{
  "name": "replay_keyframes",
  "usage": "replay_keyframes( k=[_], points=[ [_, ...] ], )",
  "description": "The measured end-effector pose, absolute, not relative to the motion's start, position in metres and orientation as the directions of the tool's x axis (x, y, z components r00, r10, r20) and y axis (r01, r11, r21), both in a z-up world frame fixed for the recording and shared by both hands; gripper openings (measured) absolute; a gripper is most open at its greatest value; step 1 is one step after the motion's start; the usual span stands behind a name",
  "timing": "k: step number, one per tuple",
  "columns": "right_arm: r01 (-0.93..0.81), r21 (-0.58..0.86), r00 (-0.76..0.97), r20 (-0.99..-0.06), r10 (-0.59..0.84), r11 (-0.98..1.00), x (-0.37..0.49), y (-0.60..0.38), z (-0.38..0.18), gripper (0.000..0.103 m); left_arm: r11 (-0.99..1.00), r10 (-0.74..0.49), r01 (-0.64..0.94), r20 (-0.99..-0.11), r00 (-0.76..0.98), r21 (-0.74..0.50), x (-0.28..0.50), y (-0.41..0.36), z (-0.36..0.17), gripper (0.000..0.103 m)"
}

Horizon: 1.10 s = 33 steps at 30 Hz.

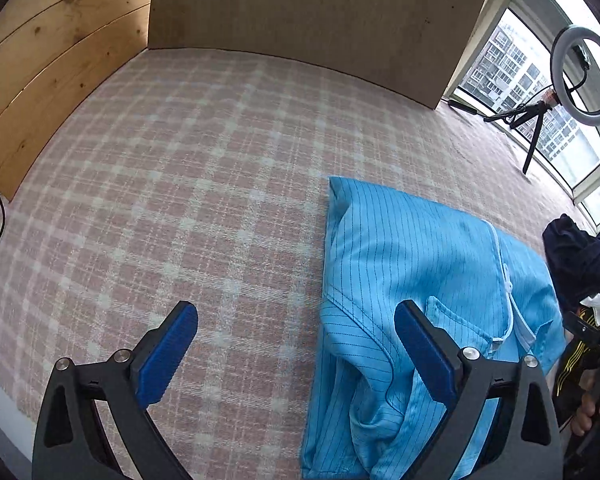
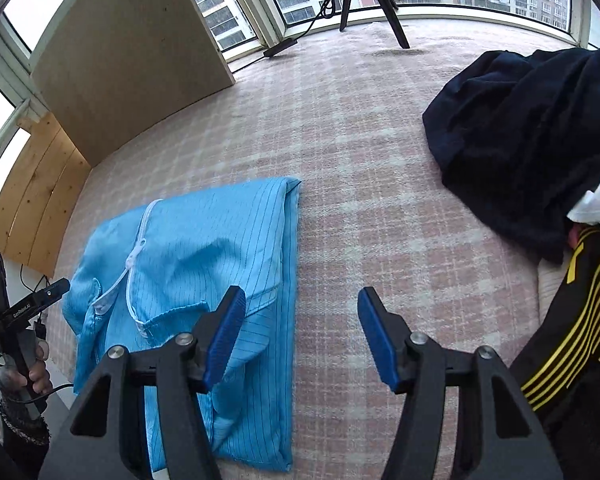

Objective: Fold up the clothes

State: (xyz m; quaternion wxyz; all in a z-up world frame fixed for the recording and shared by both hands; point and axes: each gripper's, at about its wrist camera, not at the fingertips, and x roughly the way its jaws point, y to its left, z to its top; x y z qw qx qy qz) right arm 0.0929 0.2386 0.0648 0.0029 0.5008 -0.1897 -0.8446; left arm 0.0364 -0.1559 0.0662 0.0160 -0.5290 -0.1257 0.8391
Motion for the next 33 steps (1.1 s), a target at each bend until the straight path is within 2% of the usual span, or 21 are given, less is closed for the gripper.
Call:
replay_keyframes(
  k=[4,7,8,10,14,17,19,21,23,25,26,27,29,33],
  points=[
    [-0.212,0.405,-0.489,-0.832,-0.263,-0.889,0.097,0.244,0.052,0.058,-0.96,0.211,0.083,-0.886,-0.413,-0.267,0.035,-0.148,0.059,0.097],
    [-0.214,0.452,-0.475,-0.823,-0.312,-0.866,0.095,0.237,0.041,0.059,-0.97,0.202,0.047,-0.897,-0.393,-0.239,0.027,-0.13,0.047,0.095],
    [-0.21,0.449,-0.469,-0.826,-0.314,-0.868,0.094,0.234,0.038,0.059,-0.972,0.201,0.04,-0.903,-0.38,-0.233,0.025,-0.125,0.042,0.092],
    [-0.196,0.439,-0.454,-0.833,-0.315,-0.877,0.091,0.226,0.032,0.059,-0.969,0.224,0.019,-0.915,-0.336,-0.244,0.023,-0.119,0.032,0.077],
    [-0.164,0.416,-0.445,-0.841,-0.309,-0.895,0.086,0.217,0.027,0.059,-0.979,0.203,-0.038,-0.914,-0.35,-0.202,0.03,-0.104,0.029,0.074],
    [-0.134,0.407,-0.441,-0.841,-0.313,-0.904,0.084,0.209,0.025,0.059,-0.98,0.197,-0.058,-0.911,-0.361,-0.189,0.034,-0.098,0.03,0.067],
    [-0.104,0.394,-0.435,-0.844,-0.315,-0.913,0.082,0.203,0.025,0.057,-0.98,0.198,-0.063,-0.91,-0.364,-0.189,0.035,-0.097,0.032,0.057],
    [-0.089,0.43,-0.42,-0.834,-0.357,-0.899,0.08,0.202,0.023,0.051,-0.98,0.197,-0.069,-0.913,-0.358,-0.184,0.032,-0.094,0.032,0.051],
    [-0.092,0.494,-0.412,-0.809,-0.419,-0.864,0.079,0.206,0.026,0.05,-0.978,0.209,-0.065,-0.914,-0.348,-0.199,0.03,-0.096,0.032,0.05],
    [-0.091,0.526,-0.429,-0.787,-0.444,-0.845,0.079,0.212,0.033,0.056,-0.975,0.22,-0.057,-0.912,-0.345,-0.213,0.029,-0.099,0.032,0.049],
    [-0.09,0.542,-0.438,-0.775,-0.456,-0.836,0.079,0.214,0.036,0.065,-0.976,0.218,-0.057,-0.913,-0.345,-0.212,0.031,-0.1,0.032,0.049],
    [-0.089,0.557,-0.445,-0.764,-0.467,-0.826,0.079,0.217,0.039,0.066,-0.976,0.217,-0.057,-0.913,-0.344,-0.21,0.032,-0.101,0.032,0.048],
    [-0.084,0.55,-0.424,-0.774,-0.47,-0.831,0.075,0.213,0.033,0.066,-0.977,0.212,-0.066,-0.915,-0.343,-0.201,0.033,-0.101,0.032,0.047],
    [-0.035,0.359,-0.415,-0.854,-0.313,-0.933,0.075,0.191,0.024,0.065,-0.981,0.193,-0.077,-0.917,-0.348,-0.178,0.038,-0.1,0.033,0.044]
  ],
)
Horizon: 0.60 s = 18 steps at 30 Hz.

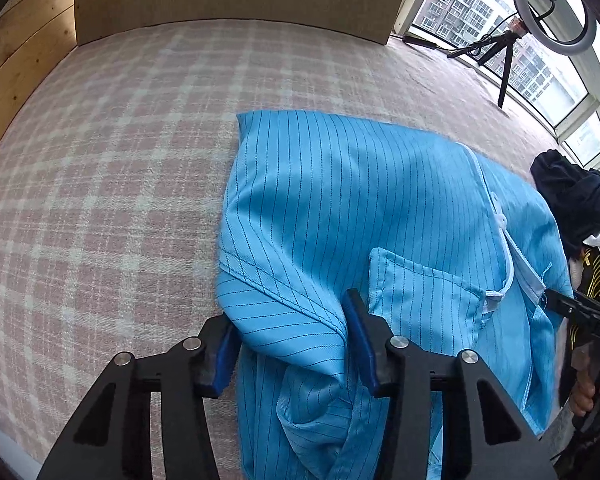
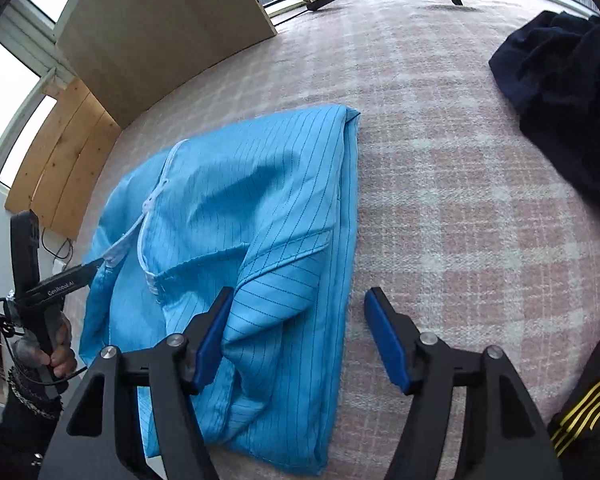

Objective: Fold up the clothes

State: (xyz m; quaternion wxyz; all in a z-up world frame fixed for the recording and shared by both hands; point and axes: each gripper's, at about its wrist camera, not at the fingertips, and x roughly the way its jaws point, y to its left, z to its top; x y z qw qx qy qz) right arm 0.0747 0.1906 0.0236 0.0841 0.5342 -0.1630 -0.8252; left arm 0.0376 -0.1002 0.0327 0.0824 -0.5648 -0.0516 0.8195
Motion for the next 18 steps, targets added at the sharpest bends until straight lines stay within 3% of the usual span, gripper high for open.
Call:
replay_keyframes(
  k=[2,4,6,8,9,12,18],
  points=[
    [0.027,0.252,-0.431,-0.87,-0.239,-0.967,0.079,0.173,0.024,0.065,-0.984,0.175,-0.091,-0.919,-0.353,-0.153,0.04,-0.096,0.033,0.041],
    [0.088,0.22,-0.43,-0.871,-0.237,-0.971,0.08,0.16,0.023,0.057,-0.984,0.175,-0.105,-0.918,-0.357,-0.147,0.042,-0.092,0.034,0.03],
    [0.093,0.236,-0.425,-0.869,-0.253,-0.967,0.076,0.159,0.021,0.033,-0.982,0.182,-0.116,-0.916,-0.359,-0.149,0.043,-0.089,0.034,0.024],
    [0.084,0.294,-0.413,-0.859,-0.302,-0.952,0.072,0.16,0.019,0.014,-0.981,0.188,-0.12,-0.911,-0.368,-0.154,0.045,-0.088,0.035,0.017],
    [0.079,0.323,-0.408,-0.853,-0.326,-0.943,0.07,0.161,0.018,0.01,-0.981,0.192,-0.112,-0.907,-0.374,-0.161,0.046,-0.089,0.036,0.012],
    [0.076,0.339,-0.436,-0.835,-0.337,-0.938,0.072,0.167,0.027,0.007,-0.977,0.212,-0.09,-0.897,-0.388,-0.193,0.05,-0.095,0.041,0.006],
    [0.144,0.321,-0.492,-0.798,-0.349,-0.936,0.082,0.167,0.072,0.006,-0.957,0.28,-0.045,-0.864,-0.418,-0.288,0.066,-0.109,0.062,0.005]
  ],
)
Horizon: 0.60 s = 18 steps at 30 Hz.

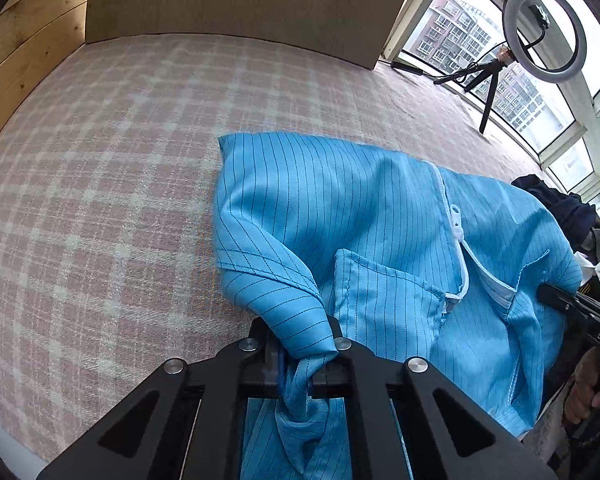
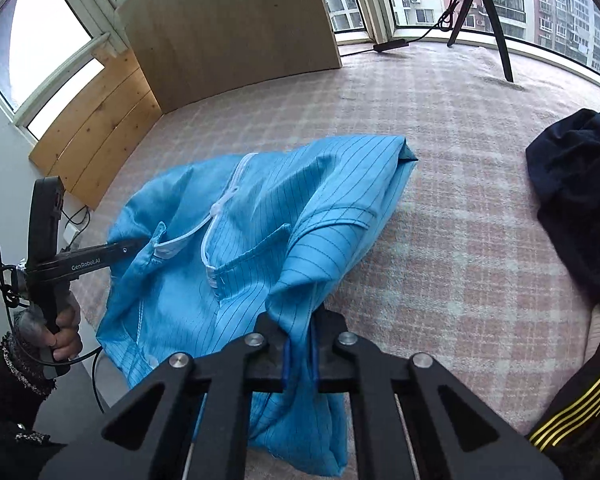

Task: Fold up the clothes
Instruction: 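Carry the folded coat with both grippers toward the wooden boards and set it down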

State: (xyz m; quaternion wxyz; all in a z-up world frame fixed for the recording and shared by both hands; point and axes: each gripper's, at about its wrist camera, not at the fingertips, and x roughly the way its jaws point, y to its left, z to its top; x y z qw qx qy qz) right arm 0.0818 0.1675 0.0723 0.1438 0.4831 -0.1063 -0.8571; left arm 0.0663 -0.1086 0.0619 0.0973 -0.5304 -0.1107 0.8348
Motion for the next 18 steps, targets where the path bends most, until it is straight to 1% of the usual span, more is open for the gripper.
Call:
replay_keyframes(
  k=[4,8,13,18],
  points=[
    [0.235,0.247,-0.526,-0.781,-0.337,-0.94,0.085,0.158,0.112,0.006,-0.953,0.278,-0.034,-0.827,-0.489,-0.3,0.082,-0.115,0.092,0.005],
    [0.342,0.146,-0.558,-0.763,-0.326,-0.928,0.071,0.138,0.156,0.006,-0.95,0.262,-0.01,-0.783,-0.564,-0.311,0.093,-0.137,0.122,0.005],
    [0.489,-0.015,-0.6,-0.732,-0.323,-0.872,0.024,0.065,0.207,0.006,-0.94,0.198,0.079,-0.717,-0.668,-0.333,0.101,-0.197,0.15,0.005],
    [0.604,-0.172,-0.635,-0.694,-0.34,-0.778,-0.029,-0.033,0.251,0.006,-0.931,0.09,0.173,-0.661,-0.745,-0.322,0.101,-0.254,0.165,0.005]
  ],
)
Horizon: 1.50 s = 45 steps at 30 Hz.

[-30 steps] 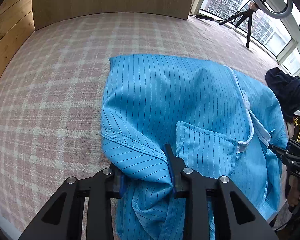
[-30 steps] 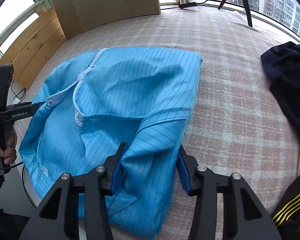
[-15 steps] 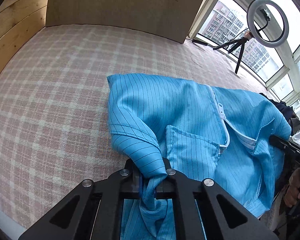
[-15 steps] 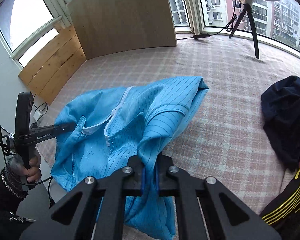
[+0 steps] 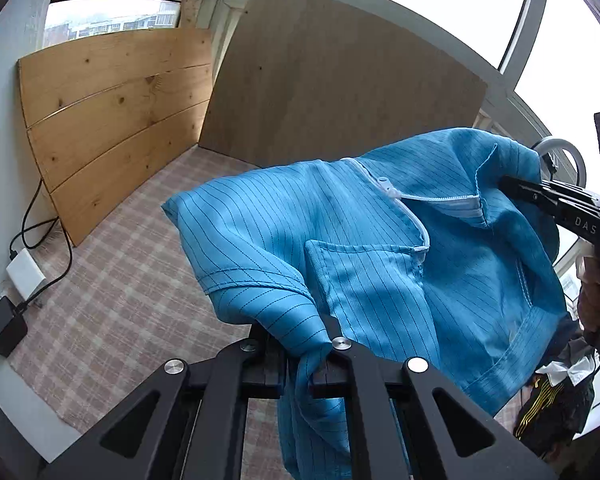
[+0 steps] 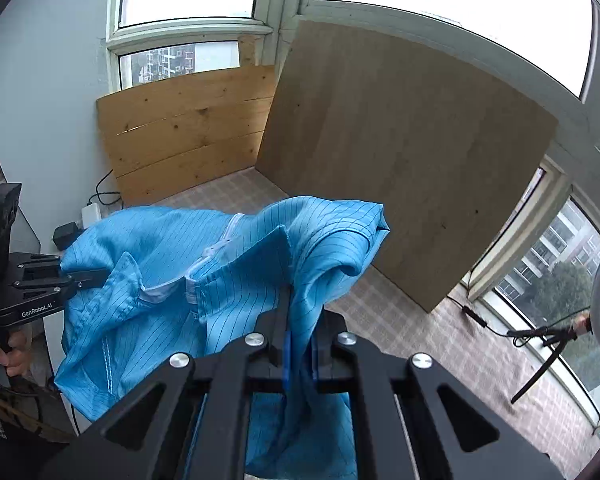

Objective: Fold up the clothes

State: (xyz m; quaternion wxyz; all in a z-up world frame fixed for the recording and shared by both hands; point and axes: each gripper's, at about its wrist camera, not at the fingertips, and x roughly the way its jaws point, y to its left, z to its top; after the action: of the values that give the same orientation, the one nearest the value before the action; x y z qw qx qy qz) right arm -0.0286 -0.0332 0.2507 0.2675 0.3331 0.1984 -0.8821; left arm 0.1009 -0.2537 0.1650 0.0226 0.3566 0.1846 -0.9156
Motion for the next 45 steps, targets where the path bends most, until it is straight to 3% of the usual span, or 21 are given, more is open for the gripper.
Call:
replay_keyframes(
  k=[7,18,20,21,24,28,30,33,35,37,39,43,45],
  points=[
    [0.712,-0.298,-0.616,-0.699,-0.363,-0.636,-0.103,-0.179,0.253,0.006,-0.899,-0.064,0.323,-0.64,-0.766,-0.296,0.075,-0.316,0.149,0.005],
    [0.827,-0.338,-0.509,-0.79,-0.342,-0.449,-0.219,-0.302,0.161,0.006,-0.814,-0.233,0.521,-0.677,-0.698,-0.257,0.02,-0.358,0.085,0.006],
    [0.846,-0.331,-0.485,-0.801,-0.349,-0.417,-0.243,-0.314,0.139,0.007,-0.804,-0.209,0.543,-0.739,-0.64,-0.242,0.0,-0.355,0.058,0.012],
    [0.85,-0.333,-0.468,-0.833,-0.296,-0.408,-0.259,-0.319,0.118,0.01,-0.81,-0.18,0.546,-0.795,-0.58,-0.215,-0.012,-0.353,0.042,0.022],
    [0.834,-0.348,-0.432,-0.895,-0.114,-0.429,-0.298,-0.322,0.071,0.014,-0.812,-0.118,0.539,-0.841,-0.528,-0.224,-0.009,-0.353,0.029,0.027],
    [0.832,-0.171,-0.361,-0.89,-0.279,-0.528,-0.301,-0.292,0.105,0.021,-0.839,-0.134,0.49,-0.783,-0.607,-0.237,0.031,-0.357,0.072,0.026],
    [0.837,-0.111,-0.355,-0.855,-0.378,-0.536,-0.294,-0.29,0.126,0.03,-0.852,-0.166,0.481,-0.765,-0.623,-0.207,0.035,-0.364,0.086,0.026],
    [0.852,0.001,-0.297,-0.822,-0.485,-0.524,-0.292,-0.306,0.141,0.03,-0.854,-0.162,0.475,-0.76,-0.629,-0.211,0.015,-0.382,0.09,0.026],
    [0.848,0.006,-0.293,-0.827,-0.48,-0.529,-0.295,-0.328,0.133,0.03,-0.843,-0.077,0.452,-0.766,-0.639,-0.292,0.005,-0.39,0.088,0.026],
    [0.851,-0.005,-0.284,-0.846,-0.452,-0.526,-0.299,-0.351,0.115,0.03,-0.828,0.018,0.411,-0.751,-0.66,-0.382,0.007,-0.383,0.082,0.026],
    [0.859,-0.029,-0.275,-0.869,-0.411,-0.512,-0.296,-0.365,0.093,0.03,-0.856,0.052,0.365,-0.764,-0.643,-0.366,0.012,-0.36,0.069,0.03],
    [0.82,-0.318,-0.442,-0.88,-0.174,-0.476,-0.307,-0.375,0.042,0.03,-0.89,0.102,0.336,-0.852,-0.514,-0.309,0.026,-0.33,0.027,0.029],
    [0.806,-0.271,-0.414,-0.893,-0.175,-0.526,-0.321,-0.365,0.046,0.03,-0.865,0.112,0.368,-0.847,-0.52,-0.34,0.046,-0.337,0.026,0.027]
  ],
)
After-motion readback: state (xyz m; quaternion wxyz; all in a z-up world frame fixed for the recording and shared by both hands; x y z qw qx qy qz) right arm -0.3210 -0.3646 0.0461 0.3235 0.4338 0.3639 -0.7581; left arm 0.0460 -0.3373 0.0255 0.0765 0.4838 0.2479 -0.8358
